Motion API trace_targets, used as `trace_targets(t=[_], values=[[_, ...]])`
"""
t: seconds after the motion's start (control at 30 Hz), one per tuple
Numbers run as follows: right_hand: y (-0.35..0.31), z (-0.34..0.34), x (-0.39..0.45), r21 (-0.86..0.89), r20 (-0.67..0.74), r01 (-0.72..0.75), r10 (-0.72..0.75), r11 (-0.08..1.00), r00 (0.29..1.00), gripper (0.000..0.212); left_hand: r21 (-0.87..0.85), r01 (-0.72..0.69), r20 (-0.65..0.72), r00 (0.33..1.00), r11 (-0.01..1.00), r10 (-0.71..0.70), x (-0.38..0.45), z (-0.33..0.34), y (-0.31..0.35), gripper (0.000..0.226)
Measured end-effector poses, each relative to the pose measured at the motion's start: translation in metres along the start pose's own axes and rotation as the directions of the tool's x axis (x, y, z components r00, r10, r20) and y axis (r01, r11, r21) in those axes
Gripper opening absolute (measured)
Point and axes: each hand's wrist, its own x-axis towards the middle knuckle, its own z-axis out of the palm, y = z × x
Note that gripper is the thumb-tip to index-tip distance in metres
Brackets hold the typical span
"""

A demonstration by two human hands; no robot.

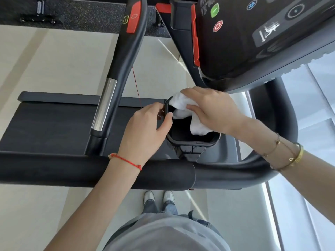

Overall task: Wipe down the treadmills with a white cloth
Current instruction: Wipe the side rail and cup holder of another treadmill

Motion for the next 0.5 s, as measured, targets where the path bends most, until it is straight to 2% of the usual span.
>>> trace_targets(t=[0.13, 0.23, 0.5], values=[[-0.005, -0.006, 0.018, -0.068, 0.075, 0.171, -0.165, 0.983, 0.983, 0.056, 0.023, 0.006, -0.007, 1.0, 1.0, -0.005, 0.001, 0.0, 0.0, 0.026], [-0.006, -0.003, 0.025, -0.097, 0.093, 0.238, -0.229, 0.966, 0.969, 0.04, 0.02, 0.01, -0.021, 1.0, 1.0, -0.01, 0.001, 0.0, -0.001, 0.025], [0.016, 0.004, -0.017, 0.084, 0.0, -0.009, 0.009, 0.996, 1.0, 0.041, -0.016, 0.021, -0.025, 0.999, 1.0, -0.021, 0.002, 0.002, -0.003, 0.027]])
